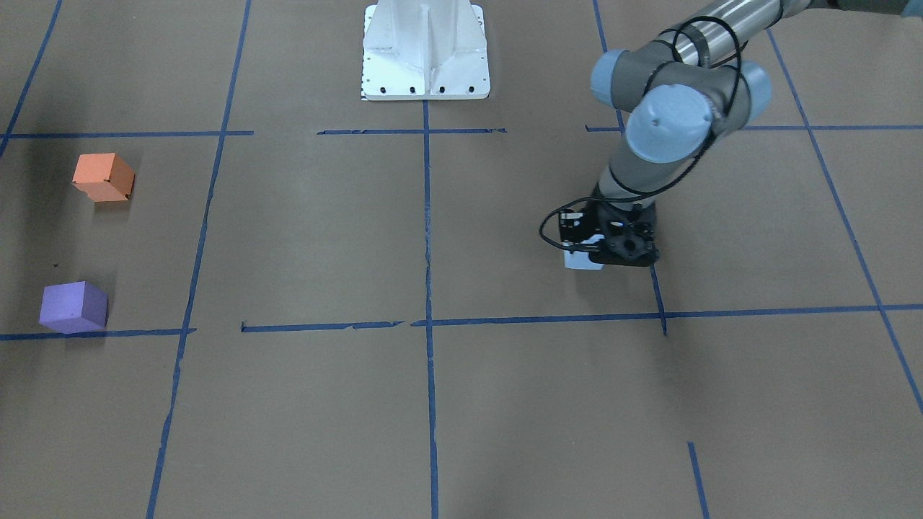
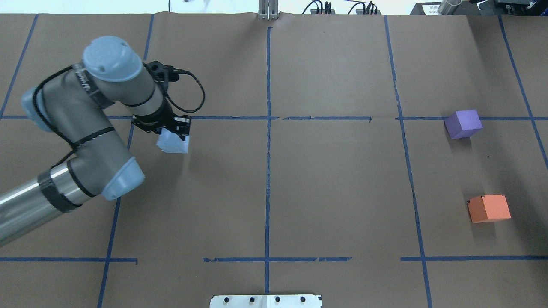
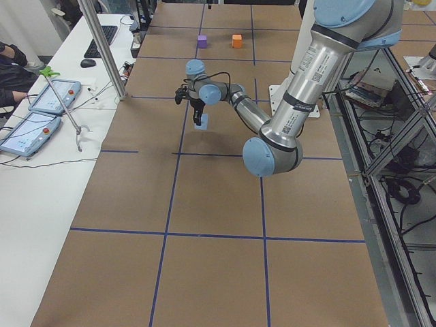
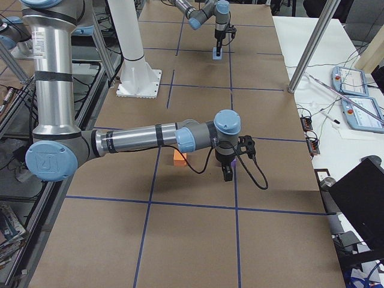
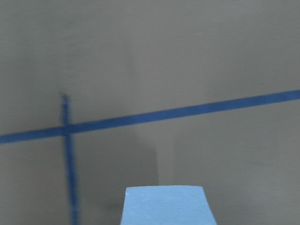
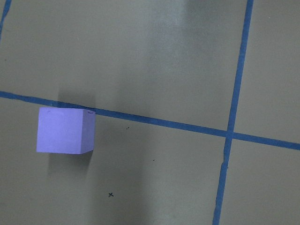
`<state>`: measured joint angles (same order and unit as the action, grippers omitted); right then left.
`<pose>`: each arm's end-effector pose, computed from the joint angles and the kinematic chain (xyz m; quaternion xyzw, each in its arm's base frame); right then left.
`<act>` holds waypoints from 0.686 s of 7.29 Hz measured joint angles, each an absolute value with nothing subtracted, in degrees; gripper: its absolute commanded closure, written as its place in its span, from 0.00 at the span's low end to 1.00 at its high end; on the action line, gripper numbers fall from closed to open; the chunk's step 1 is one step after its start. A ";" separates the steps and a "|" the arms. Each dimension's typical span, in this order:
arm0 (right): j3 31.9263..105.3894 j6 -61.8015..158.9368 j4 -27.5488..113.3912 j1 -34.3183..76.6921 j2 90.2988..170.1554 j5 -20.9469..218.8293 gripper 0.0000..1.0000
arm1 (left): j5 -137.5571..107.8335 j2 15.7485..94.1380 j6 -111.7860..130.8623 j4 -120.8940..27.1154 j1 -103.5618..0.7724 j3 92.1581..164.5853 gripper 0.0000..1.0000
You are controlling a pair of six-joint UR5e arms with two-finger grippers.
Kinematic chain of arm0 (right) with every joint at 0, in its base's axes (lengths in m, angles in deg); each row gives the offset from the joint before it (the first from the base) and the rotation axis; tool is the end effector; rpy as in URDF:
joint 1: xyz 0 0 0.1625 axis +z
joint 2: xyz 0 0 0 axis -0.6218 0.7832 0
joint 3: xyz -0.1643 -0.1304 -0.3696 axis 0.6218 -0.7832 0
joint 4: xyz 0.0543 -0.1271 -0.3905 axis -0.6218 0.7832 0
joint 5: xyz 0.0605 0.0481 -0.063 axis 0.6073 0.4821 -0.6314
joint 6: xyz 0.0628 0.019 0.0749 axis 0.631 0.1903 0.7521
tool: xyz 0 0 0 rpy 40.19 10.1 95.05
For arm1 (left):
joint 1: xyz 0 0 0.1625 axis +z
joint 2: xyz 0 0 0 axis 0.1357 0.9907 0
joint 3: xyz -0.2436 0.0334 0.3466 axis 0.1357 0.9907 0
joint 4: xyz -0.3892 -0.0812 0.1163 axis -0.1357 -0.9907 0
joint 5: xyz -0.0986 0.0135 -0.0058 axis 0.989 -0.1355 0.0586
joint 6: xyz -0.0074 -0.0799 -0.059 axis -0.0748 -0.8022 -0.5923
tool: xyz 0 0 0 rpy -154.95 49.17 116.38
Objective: Place blue block between orange and purple blocks
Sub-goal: 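Carry the light blue cube with the left gripper to the table center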
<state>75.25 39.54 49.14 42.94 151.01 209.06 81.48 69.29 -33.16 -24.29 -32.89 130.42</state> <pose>-0.0103 -0.5031 0.5693 0.0768 -0.3786 -0.0601 0.9204 0.4618 -0.5114 0.2811 0.0198 0.4052 0.0190 0.9138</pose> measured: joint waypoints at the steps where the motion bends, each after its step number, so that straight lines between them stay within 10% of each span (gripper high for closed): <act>1: 75.22 39.54 49.14 42.96 151.10 209.04 0.00 | 79.23 75.23 -39.47 -23.79 -29.62 126.83 0.65; 4: 75.16 39.54 49.22 43.02 151.27 209.07 0.00 | 74.73 88.26 -46.75 -23.84 -23.36 114.49 0.01; 5: 75.12 39.54 49.23 43.03 151.32 209.07 0.00 | 73.89 89.37 -47.03 -24.01 -22.35 113.01 0.00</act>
<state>75.12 39.54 49.23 43.03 151.32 209.07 73.89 89.37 -47.03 -24.01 -22.35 113.01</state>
